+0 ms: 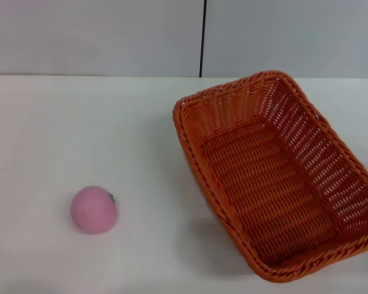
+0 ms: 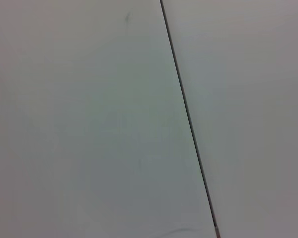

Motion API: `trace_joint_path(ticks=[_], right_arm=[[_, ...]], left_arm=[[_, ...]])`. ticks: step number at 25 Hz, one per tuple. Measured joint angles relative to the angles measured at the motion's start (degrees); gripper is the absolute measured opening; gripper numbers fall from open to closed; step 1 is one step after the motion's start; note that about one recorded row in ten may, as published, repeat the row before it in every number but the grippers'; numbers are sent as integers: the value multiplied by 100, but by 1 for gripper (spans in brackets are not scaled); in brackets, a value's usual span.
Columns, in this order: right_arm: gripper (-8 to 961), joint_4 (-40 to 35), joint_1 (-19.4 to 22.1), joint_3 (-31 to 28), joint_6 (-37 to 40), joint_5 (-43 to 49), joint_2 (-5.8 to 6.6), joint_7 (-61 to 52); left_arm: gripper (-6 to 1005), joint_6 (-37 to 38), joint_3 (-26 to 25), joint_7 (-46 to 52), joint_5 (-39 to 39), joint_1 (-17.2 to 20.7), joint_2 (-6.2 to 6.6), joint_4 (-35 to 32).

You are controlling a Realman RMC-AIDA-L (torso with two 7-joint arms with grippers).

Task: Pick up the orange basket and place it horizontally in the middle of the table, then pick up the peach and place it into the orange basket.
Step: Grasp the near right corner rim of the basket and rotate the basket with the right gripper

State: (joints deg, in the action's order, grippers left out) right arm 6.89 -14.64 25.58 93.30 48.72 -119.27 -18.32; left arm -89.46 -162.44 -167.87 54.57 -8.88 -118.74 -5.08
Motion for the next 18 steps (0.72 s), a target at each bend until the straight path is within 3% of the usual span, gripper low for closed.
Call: trace_joint_path(ticks=[12,16,18], right_arm=[[451,-41,12,57,-5,23,23,-80],[452,-649,52,415,-352,251,76,-1383],[520,-847,98,520,-386,257,70,-1672]], left_arm=[[501,8,72,-6,1,18,14,25],[501,20,72,-4,0,13,17,19],[501,15,73,-3,2,16,18,23]])
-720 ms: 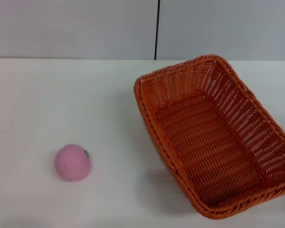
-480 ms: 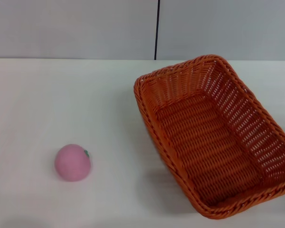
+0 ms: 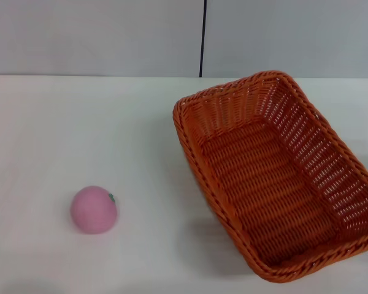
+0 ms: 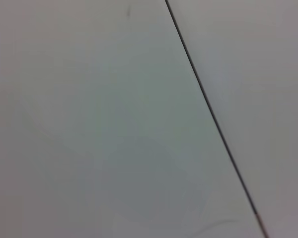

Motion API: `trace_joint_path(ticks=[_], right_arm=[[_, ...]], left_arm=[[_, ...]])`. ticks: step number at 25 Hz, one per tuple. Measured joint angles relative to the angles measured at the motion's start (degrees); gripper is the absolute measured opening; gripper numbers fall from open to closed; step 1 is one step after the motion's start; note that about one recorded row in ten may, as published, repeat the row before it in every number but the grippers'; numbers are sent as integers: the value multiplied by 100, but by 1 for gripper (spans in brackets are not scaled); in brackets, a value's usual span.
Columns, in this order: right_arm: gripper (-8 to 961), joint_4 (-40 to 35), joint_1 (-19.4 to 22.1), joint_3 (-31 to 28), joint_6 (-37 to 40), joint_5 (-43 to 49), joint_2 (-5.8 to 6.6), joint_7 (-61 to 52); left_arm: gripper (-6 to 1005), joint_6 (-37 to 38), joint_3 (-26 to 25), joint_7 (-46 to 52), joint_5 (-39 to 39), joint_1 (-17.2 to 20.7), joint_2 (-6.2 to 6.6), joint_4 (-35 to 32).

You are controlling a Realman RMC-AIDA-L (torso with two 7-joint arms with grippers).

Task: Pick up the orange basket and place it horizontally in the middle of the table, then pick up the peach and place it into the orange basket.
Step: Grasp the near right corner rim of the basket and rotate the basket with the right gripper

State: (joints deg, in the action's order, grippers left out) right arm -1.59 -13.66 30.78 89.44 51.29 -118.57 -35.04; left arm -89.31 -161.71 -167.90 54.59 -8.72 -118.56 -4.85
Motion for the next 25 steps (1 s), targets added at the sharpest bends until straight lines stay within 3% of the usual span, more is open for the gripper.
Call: trace_joint_path(ticks=[6,8,9,12,13,14,17,18,20,22,23,25], right_arm=[[693,-1064,256,486,-95,613,86,-1359],[740,-1823,319,460,-239,1482,188,-2581],[763,-1823,319,460,-239,1482,188,-2581],[834,-2619,319,428,-375,2367,284,-4066],[833,-3144,281,407,-442,2954,344,-5092],[833,-3144,281,407,-442,2954,344,-5092],[831,-3864,135,228,-422,3976,450,-6457],[831,-4306,-43,76,-269,4727,550,-7242],[832,-4482,-130,48,-169,5026,603,-7541],[833,-4855,-375,4,136,5729,741,-8213],[833,-5158,-709,-65,512,6477,895,-8794],[833,-5241,-862,-100,674,6785,960,-8997]], left_arm=[[500,13,-1,7,-1,21,0,18],[500,27,0,67,0,28,4,22],[500,27,0,67,0,28,4,22],[500,39,-1,186,0,37,10,30],[500,39,-1,255,0,47,14,31],[500,39,-1,284,-1,52,16,32],[499,39,-1,332,0,60,16,35],[499,40,-1,379,0,69,17,38],[499,68,-1,467,-1,90,22,39],[499,76,-1,476,-1,100,26,39],[499,77,-1,477,0,106,27,39],[499,77,-1,477,0,109,27,38]])
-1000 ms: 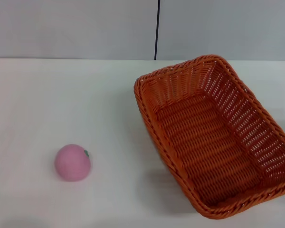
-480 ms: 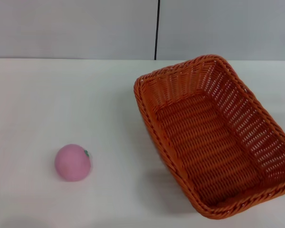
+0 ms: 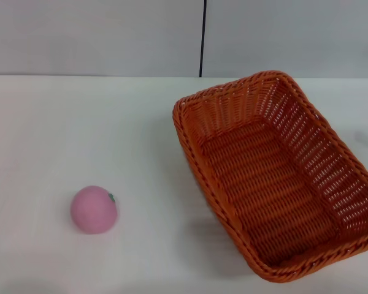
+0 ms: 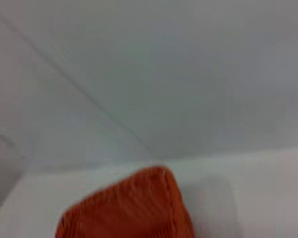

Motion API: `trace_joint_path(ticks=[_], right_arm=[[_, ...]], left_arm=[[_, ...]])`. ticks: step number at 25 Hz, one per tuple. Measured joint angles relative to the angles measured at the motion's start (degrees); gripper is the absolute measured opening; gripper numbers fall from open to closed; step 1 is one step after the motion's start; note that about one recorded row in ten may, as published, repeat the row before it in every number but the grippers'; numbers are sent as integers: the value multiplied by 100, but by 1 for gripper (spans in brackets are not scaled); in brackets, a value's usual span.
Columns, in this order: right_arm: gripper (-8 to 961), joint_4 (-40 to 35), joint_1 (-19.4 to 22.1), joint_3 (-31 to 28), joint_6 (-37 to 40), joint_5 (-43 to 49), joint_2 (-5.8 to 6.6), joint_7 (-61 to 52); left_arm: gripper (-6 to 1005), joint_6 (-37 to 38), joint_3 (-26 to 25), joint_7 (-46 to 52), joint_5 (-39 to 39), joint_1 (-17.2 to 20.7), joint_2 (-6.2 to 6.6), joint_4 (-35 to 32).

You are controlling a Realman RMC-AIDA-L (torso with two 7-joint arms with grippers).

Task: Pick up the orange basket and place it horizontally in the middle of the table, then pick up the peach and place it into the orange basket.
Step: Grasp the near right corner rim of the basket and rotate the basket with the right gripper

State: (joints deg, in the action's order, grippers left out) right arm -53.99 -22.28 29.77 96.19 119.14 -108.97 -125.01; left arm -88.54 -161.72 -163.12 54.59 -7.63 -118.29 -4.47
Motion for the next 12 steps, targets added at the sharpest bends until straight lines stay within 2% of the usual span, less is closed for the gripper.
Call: trace_joint_path(ticks=[2,3,4,8,12], right_arm=[[832,-70,-381,-126,328,609,161,-303],[832,-42,-756,-195,554,1247,304,-537],[832,-42,-756,-195,554,1247,304,-537],[832,168,-1304,-120,621,1949,435,-786],[832,496,-1535,11,519,1968,435,-780]], left_arm=[[499,1,0,0,0,2,0,-1],[499,3,0,0,0,11,-1,-2],[499,3,0,0,0,11,-1,-2],[498,2,0,22,0,50,-1,-2],[498,10,0,126,-7,60,4,-2]])
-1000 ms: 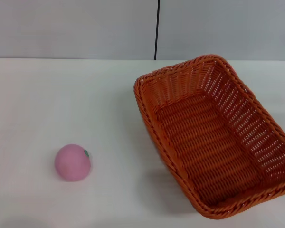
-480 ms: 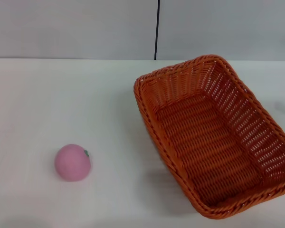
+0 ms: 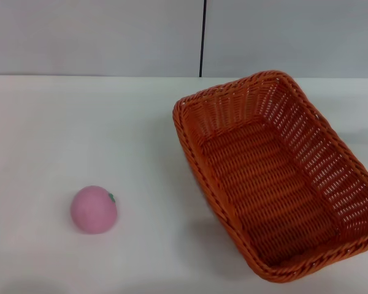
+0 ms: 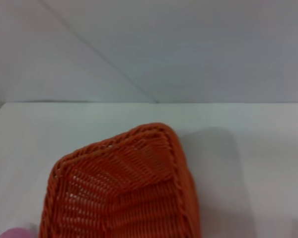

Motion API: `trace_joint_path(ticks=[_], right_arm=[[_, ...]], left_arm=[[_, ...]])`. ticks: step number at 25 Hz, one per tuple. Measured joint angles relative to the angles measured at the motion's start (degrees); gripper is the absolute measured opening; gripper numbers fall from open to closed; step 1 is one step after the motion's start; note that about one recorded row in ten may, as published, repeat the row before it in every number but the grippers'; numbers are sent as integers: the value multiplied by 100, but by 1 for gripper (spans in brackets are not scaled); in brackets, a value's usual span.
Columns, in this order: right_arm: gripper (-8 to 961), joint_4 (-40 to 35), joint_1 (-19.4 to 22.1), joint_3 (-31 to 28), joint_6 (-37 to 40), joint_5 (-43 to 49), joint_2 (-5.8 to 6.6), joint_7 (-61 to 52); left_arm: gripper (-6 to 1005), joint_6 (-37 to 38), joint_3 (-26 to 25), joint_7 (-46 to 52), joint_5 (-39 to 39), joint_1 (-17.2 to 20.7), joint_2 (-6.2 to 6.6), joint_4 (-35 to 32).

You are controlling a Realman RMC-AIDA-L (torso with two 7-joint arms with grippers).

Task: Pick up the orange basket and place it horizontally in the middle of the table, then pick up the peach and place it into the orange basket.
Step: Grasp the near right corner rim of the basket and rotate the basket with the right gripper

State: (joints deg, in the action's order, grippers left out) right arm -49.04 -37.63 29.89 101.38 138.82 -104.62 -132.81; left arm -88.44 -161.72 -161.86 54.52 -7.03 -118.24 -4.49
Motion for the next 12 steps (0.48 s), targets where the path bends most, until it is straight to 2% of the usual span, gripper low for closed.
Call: trace_joint_path(ticks=[3,5,6,7,8,9,11,12], right_arm=[[832,198,-142,192,-203,-7,-85,30],[831,276,-209,298,-343,-7,-180,34],[831,318,-246,417,-488,5,-273,20],[831,318,-246,417,-488,5,-273,20],[831,332,-251,593,-650,15,-369,-13],[831,332,-251,593,-650,15,-369,-13],[831,407,-250,828,-817,24,-488,-32],[831,407,-250,828,-817,24,-488,-32]], left_arm=[[498,-14,0,12,-7,0,1,0],[498,-19,0,12,-6,0,2,0],[498,-25,0,13,-5,0,2,0],[497,-25,0,13,-5,0,2,0],[497,-25,0,13,-5,0,2,0],[497,-37,0,14,-8,0,3,5],[497,-37,0,14,-8,0,3,5],[497,-35,0,14,-9,0,3,11]])
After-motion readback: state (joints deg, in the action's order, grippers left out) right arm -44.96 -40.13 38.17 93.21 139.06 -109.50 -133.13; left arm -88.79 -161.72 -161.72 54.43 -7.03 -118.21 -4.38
